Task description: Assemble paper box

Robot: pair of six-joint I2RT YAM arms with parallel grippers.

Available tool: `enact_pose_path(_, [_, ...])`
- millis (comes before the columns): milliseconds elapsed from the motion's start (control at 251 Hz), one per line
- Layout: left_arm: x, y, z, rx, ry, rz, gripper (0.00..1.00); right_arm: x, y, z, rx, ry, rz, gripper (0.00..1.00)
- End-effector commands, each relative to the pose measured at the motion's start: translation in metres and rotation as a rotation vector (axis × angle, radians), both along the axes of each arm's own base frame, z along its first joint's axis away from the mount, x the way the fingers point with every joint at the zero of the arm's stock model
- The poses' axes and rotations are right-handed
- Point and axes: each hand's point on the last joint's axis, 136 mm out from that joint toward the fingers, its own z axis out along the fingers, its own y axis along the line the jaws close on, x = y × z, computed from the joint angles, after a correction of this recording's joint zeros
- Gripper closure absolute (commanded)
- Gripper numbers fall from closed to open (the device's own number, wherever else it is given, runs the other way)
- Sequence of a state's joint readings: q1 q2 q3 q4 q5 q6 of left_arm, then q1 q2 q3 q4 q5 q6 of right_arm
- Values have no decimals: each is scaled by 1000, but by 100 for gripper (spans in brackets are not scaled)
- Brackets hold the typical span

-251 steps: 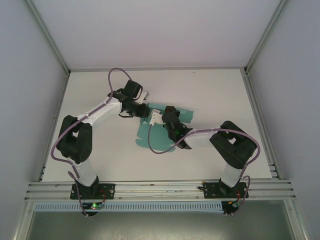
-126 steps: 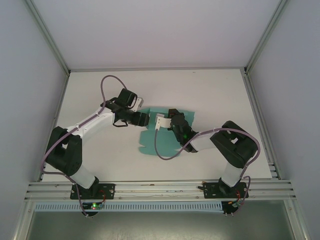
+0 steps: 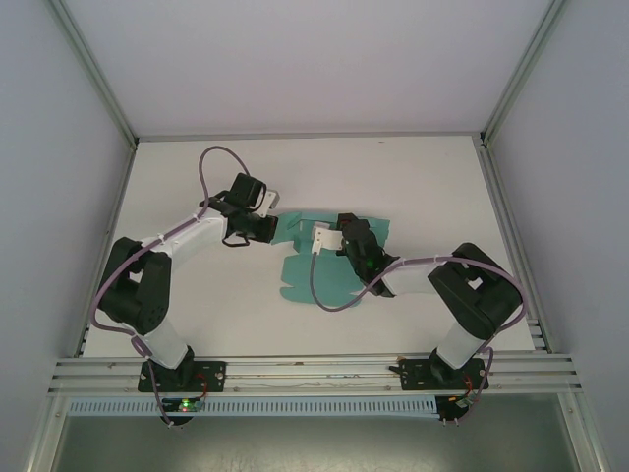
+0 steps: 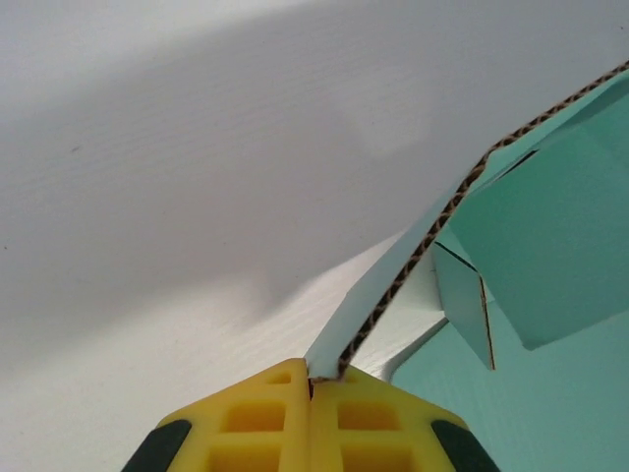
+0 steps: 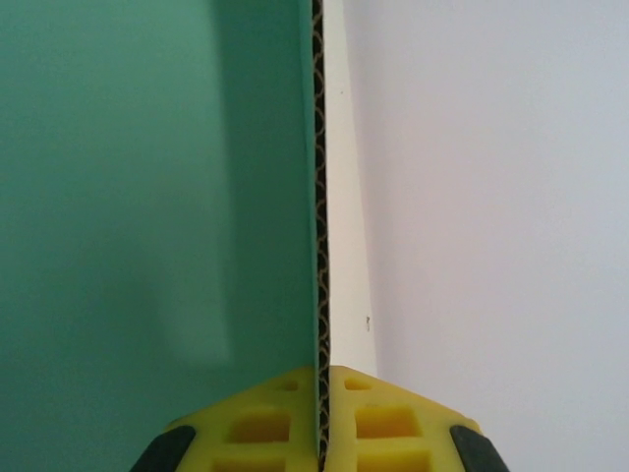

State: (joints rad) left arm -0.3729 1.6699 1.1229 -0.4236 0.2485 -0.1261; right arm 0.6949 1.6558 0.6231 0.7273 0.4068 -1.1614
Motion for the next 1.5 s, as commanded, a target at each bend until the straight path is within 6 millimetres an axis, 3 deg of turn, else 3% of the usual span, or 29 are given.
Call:
enact_pose_path(0, [16,2,5,44,-106,-14,100,-7,6,-6,9,101,51,96])
enact_pose_path(100, [13,11,2,88,-113,-13,100,-3,-6,-8,-14,128,18,86])
enact_pose_path(295, [6,16,1,115,-118,-33,100,5,-24,-5,-29,147,-36,82])
enact_pose_path(407, [5,11,3,88,-118,-46,100,4,-21,-5,-27,165,-26,92])
enact_pose_path(443, [5,9,3,79,-116,-50,100,5,-19,-3,-13,159,-25,100])
enact_pose_path(523, [5,4,5,59,-107,-62,100,8,-13,1,-6,127,-16,100])
enact_pose_path(686, [-3,-16,17,-56,-102,-119,100,20,-13,12,-108,-119,-41,100])
enact_pose_path(754, [-3,-13,18,-51,-104,-95,65,22,-15,11,-126,-137,-53,100])
enact_pose_path(826, [-1,1,18,3,-115,-29,41,20,-11,14,-97,-134,-34,100])
enact_pose_path(898, [2,19,23,62,-136,47,28,18,-8,19,-75,-136,-16,100])
enact_pose_path(950, [5,35,28,97,-152,123,1,16,-8,22,-74,-144,-8,100])
enact_pose_path(1033, [12,65,38,126,-174,244,0,14,-8,22,-86,-152,3,100])
enact_pose_path(1153, [32,122,46,121,-174,484,0,11,-7,20,-92,-153,11,100])
enact_pose_path(1257, [54,156,38,104,-126,626,0,9,-4,21,-96,-159,20,100])
enact_pose_path(1365, [79,141,20,44,-99,546,0,8,-1,21,-96,-161,25,100])
enact_pose_path(1436, [87,112,7,-28,-61,433,0,8,-1,22,-87,-160,23,100])
enact_pose_path(1492, [84,83,0,-73,-53,316,7,9,-1,24,-77,-161,15,100])
